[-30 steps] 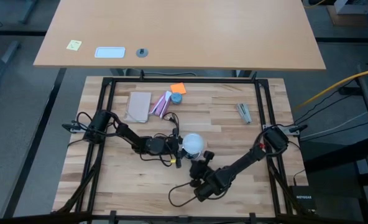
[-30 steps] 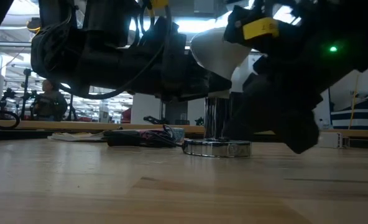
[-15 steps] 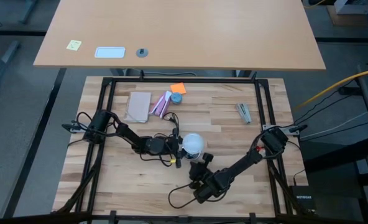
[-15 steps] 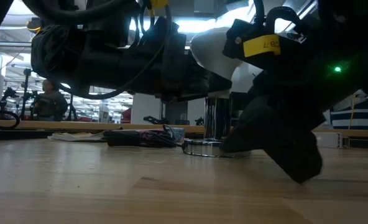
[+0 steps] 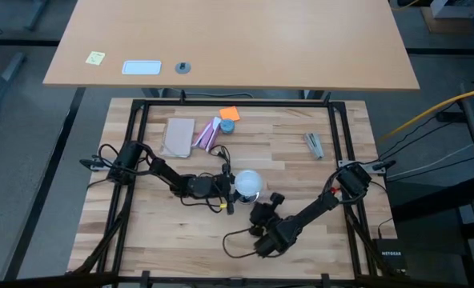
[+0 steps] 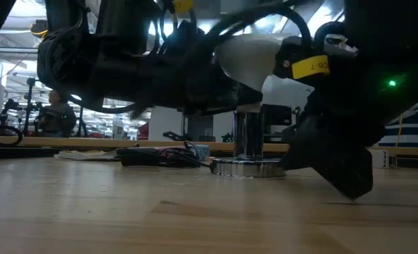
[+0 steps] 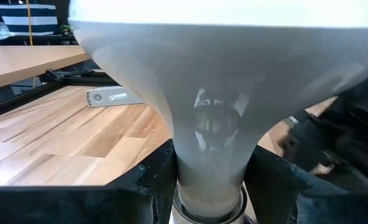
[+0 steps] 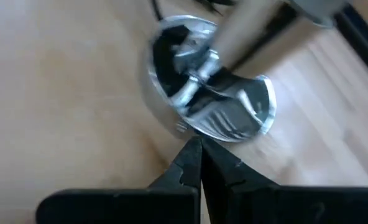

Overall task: Screw lightbulb
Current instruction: Insert the lightbulb into the lamp

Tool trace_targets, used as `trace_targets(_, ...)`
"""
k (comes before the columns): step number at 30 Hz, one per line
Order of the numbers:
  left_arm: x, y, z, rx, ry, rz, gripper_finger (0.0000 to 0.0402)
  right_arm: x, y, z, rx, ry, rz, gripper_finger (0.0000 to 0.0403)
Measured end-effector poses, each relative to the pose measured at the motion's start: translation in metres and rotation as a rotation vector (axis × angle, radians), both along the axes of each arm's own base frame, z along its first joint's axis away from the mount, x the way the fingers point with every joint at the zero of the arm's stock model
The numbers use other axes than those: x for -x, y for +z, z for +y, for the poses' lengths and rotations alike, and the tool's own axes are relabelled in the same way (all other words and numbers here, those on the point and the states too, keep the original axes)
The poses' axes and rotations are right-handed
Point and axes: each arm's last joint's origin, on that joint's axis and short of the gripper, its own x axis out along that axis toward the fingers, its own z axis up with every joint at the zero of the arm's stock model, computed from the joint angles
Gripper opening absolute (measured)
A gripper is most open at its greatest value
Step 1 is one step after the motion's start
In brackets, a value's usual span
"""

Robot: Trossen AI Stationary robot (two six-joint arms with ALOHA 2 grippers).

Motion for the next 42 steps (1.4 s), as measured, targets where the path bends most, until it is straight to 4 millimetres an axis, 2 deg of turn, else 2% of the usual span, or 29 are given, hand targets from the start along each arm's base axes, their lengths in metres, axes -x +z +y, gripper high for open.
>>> trace_targets(10,0.0,0.0,-0.001,0.001,-0.002,0.0,0.0153,0.006,0.004,-0.026,0.13,-0.087,0.093,0.0005)
trace_targets(14,0.0,0.0,-0.001,0.001,-0.003,0.0,0.0153,0.004,0.009,-0.021,0.115,-0.077,0.102,0.0005)
trace_targets(20,0.0,0.0,-0.001,0.002,-0.004,0.0,0.0153,0.005,0.025,0.009,0.072,0.004,0.072,0.0005)
trace_targets(26,0.0,0.0,-0.001,0.002,-0.006,-0.001,0.0153,0.0,0.025,0.03,-0.008,0.081,-0.029,0.0005)
trace_targets(31,0.0,0.0,-0.001,0.002,-0.006,0.0,0.0153,-0.009,0.025,0.034,-0.024,0.139,-0.046,0.0005)
trace_targets(42,0.0,0.0,-0.001,0.002,-0.007,-0.001,0.0153,-0.021,0.004,0.02,-0.029,0.092,-0.007,0.0005)
